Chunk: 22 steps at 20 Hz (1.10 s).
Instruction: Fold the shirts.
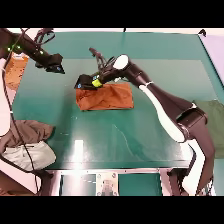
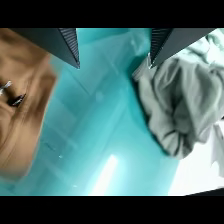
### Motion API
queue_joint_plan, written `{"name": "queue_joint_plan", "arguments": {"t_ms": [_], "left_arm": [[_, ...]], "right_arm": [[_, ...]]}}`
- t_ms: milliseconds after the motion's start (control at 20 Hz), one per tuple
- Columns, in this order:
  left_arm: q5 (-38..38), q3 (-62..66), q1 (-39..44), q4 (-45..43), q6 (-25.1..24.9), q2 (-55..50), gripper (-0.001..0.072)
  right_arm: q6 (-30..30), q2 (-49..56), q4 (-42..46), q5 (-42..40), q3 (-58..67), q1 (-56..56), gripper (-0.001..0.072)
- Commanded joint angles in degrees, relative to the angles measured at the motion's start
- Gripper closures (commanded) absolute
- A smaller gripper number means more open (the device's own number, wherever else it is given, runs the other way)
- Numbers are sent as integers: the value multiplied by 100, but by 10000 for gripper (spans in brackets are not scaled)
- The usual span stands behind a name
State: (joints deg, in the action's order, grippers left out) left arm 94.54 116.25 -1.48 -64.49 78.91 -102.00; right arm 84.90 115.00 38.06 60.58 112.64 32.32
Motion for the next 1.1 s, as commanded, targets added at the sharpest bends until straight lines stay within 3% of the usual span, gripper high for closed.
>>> {"name": "queue_joint_plan", "arguments": {"t_ms": [0,100,300,350,400,450,650,800,1050], "left_arm": [[61,-155,-66,-17,-149,15,685],[42,-155,-66,-20,-149,15,685],[42,-155,-66,-20,-146,15,685],[42,-155,-66,-20,-144,15,685],[42,-155,-66,-20,-144,15,685],[44,-155,-66,-17,-142,15,685],[42,-155,-66,24,-140,15,685],[42,-155,-66,24,-140,15,685],[48,-155,-66,24,-142,15,685]], "right_arm": [[330,90,26,636,63,-411,247],[407,-146,35,1460,63,-1279,329],[404,-400,634,2645,61,-2892,325],[404,-404,892,2802,37,-3222,310],[404,-404,1049,2802,-72,-3480,249],[391,-404,1078,2730,-299,-3681,185],[48,-398,935,1821,-1727,-3711,185],[-463,-337,31,1008,-2643,-3348,185],[-785,-98,-979,557,-2811,-2553,185]]}}
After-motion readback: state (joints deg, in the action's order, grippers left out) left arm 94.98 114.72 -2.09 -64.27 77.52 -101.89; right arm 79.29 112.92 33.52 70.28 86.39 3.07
